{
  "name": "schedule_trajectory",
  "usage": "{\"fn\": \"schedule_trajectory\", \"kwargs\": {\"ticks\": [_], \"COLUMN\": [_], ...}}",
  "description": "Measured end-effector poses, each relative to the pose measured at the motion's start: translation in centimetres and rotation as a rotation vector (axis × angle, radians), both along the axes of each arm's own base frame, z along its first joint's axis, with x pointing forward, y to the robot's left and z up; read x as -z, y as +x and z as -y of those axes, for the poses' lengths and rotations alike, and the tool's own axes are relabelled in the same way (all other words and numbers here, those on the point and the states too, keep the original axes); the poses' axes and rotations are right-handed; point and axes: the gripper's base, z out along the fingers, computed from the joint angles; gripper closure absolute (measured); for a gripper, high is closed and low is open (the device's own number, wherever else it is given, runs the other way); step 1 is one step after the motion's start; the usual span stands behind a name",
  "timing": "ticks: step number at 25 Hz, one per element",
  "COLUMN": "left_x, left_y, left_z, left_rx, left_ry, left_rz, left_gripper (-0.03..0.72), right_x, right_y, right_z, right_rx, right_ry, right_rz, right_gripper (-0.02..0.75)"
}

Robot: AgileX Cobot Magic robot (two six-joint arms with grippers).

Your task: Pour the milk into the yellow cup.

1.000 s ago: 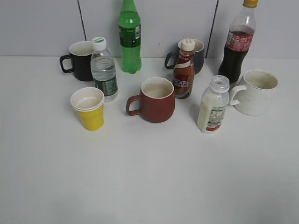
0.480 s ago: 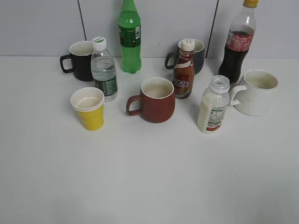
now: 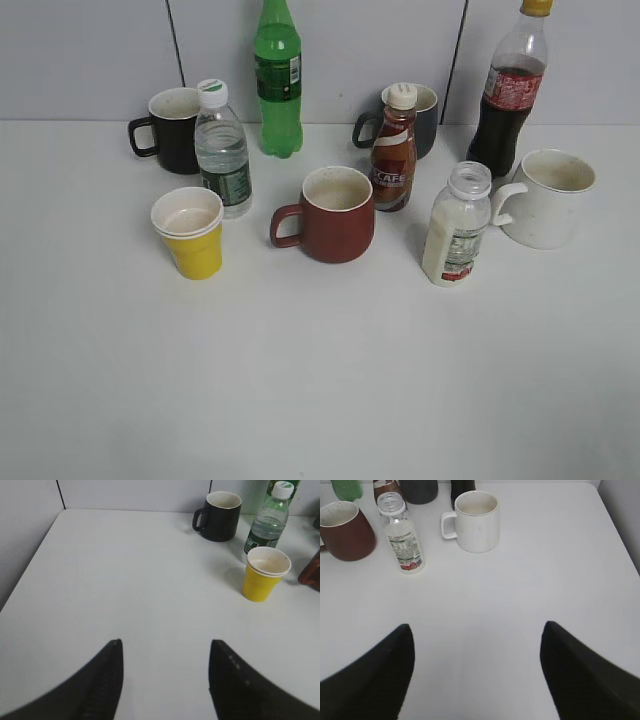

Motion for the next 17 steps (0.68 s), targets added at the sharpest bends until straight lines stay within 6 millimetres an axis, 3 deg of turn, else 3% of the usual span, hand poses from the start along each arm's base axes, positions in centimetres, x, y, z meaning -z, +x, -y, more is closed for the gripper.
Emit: {"fn": "schedule_trajectory", "kwargs": {"ticks": [5,17], "left_x": [0.0,0.0], "left_y": [0.0,0.0], "left_z": [0.0,0.0], "left_rx": [0.0,0.0], "left_ry": [0.0,0.0], "left_rz": [0.0,0.0], "left_gripper": [0.286,0.41], "right_x": [0.0,0.0], "right_y": [0.0,0.0], "right_z": [0.02,0.02], "right_rx": [0.003,0.005], "right_ry": [0.002,0.005], "right_rz": [0.0,-0.001], "right_gripper": [0.15,0.15]}}
